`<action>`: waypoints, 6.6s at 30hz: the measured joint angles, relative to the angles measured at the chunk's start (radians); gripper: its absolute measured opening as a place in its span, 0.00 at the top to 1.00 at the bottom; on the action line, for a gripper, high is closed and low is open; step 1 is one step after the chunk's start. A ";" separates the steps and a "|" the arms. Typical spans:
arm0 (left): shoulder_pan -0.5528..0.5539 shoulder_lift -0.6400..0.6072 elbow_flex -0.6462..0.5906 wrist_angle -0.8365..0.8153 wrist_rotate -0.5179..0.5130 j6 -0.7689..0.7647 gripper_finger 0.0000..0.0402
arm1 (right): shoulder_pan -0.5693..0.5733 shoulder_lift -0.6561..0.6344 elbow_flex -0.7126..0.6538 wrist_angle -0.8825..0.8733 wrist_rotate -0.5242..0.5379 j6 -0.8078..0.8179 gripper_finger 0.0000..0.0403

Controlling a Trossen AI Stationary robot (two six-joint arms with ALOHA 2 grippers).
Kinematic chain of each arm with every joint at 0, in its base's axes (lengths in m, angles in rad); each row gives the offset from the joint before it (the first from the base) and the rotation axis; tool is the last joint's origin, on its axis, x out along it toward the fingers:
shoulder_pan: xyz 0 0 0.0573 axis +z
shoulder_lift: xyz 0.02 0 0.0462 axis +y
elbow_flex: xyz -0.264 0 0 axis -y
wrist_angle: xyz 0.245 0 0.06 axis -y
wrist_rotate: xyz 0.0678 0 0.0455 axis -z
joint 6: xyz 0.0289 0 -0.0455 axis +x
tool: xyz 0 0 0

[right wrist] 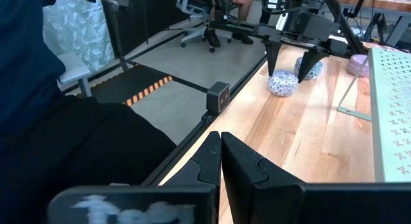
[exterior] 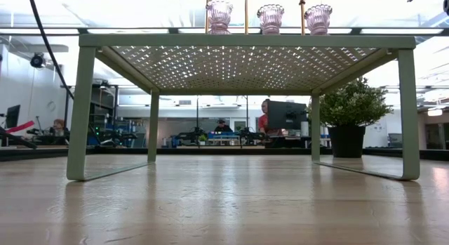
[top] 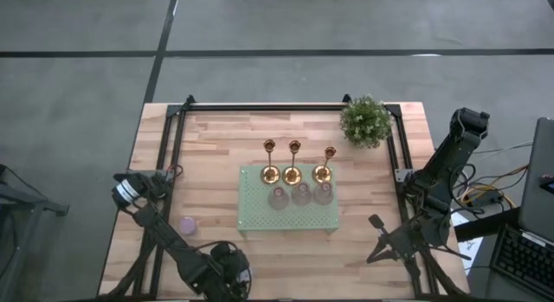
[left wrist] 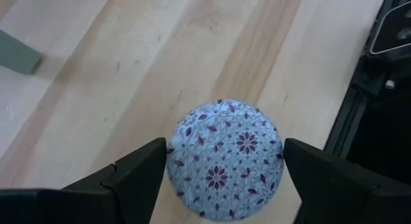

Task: Pick & Place candle stick holders
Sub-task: Put the white scented candle on the shelf

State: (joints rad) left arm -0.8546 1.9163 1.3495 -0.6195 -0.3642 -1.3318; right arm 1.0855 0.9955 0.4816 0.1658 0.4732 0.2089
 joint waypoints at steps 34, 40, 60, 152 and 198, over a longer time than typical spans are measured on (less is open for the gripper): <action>0.061 -0.002 -0.041 0.096 0.013 -0.028 0.21 | 0.001 0.000 -0.006 0.000 0.000 0.000 0.98; 0.063 -0.003 -0.041 0.095 0.034 -0.055 0.11 | 0.001 0.000 -0.009 -0.001 0.000 0.005 0.98; 0.064 0.028 -0.045 0.096 0.109 -0.055 0.04 | 0.000 0.000 -0.009 0.001 0.000 0.010 0.98; 0.469 0.013 0.494 -0.395 0.073 0.673 0.23 | 0.000 0.000 -0.009 -0.004 0.036 -0.025 0.98; 0.478 0.013 0.477 -0.390 0.032 0.601 0.14 | 0.001 0.000 -0.009 -0.004 0.036 -0.026 0.98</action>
State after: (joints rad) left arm -0.3763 1.9297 1.8267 -1.0100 -0.3322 -0.7306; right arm 1.0863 0.9958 0.4725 0.1616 0.5091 0.1833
